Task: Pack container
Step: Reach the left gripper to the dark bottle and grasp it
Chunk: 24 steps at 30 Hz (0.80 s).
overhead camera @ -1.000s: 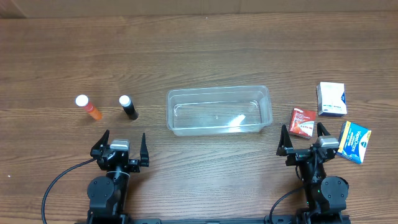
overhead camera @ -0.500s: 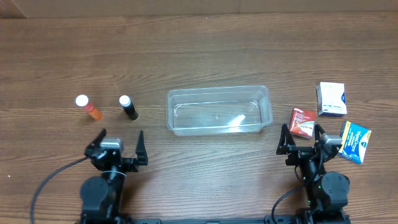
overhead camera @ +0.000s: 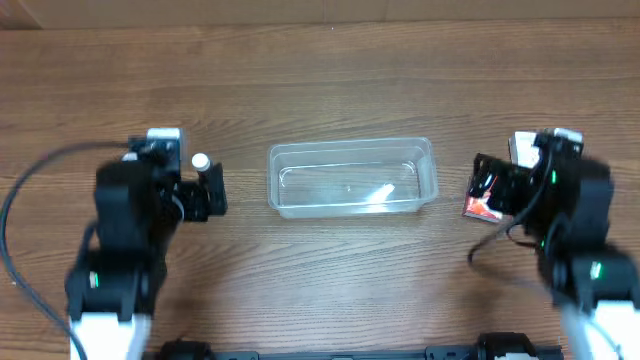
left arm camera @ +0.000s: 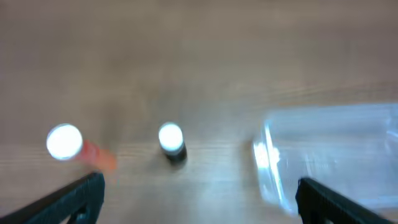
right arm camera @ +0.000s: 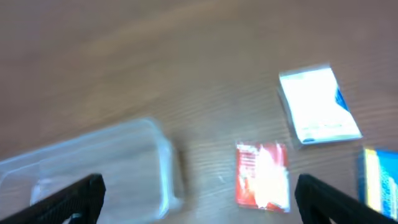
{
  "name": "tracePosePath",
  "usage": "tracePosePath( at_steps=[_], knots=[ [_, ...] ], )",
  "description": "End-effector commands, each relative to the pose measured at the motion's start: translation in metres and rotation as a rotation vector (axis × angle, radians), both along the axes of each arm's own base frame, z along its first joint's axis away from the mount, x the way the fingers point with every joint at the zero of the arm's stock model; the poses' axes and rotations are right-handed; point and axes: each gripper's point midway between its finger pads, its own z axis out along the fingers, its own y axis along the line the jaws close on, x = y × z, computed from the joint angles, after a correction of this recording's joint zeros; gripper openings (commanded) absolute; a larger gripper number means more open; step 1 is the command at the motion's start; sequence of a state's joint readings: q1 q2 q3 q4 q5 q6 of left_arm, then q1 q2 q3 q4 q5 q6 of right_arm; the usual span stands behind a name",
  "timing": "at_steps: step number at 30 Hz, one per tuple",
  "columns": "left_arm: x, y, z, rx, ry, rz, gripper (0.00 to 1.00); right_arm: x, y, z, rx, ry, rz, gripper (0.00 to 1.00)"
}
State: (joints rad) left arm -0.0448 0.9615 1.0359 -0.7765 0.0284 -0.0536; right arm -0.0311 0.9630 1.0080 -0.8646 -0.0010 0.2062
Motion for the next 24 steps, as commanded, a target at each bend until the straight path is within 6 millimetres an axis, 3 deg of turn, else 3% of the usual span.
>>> tracePosePath(
  at_steps=[1,4,8,14,17,24],
  knots=[
    [0.010,-0.015,0.013,-0.072,0.128,-0.058,1.00,0.007,-0.015,-0.003,0.008,0.171,-0.048,1.00],
    [0.004,-0.024,0.009,-0.107,0.242,-0.089,1.00,0.004,-0.019,-0.019,0.023,0.320,-0.064,1.00],
    [0.011,-0.025,0.014,-0.110,0.274,-0.089,1.00,0.011,-0.020,-0.034,0.027,0.387,-0.064,1.00],
    [0.034,-0.008,0.025,-0.160,0.282,0.022,1.00,0.012,-0.019,-0.037,0.030,0.397,-0.063,1.00],
    [0.050,0.004,0.011,-0.190,0.330,0.096,1.00,0.014,-0.020,-0.036,0.029,0.389,-0.063,1.00],
    [0.070,0.010,-0.056,-0.187,0.535,0.150,1.00,0.015,-0.020,-0.036,0.029,0.386,-0.063,1.00]
  ],
)
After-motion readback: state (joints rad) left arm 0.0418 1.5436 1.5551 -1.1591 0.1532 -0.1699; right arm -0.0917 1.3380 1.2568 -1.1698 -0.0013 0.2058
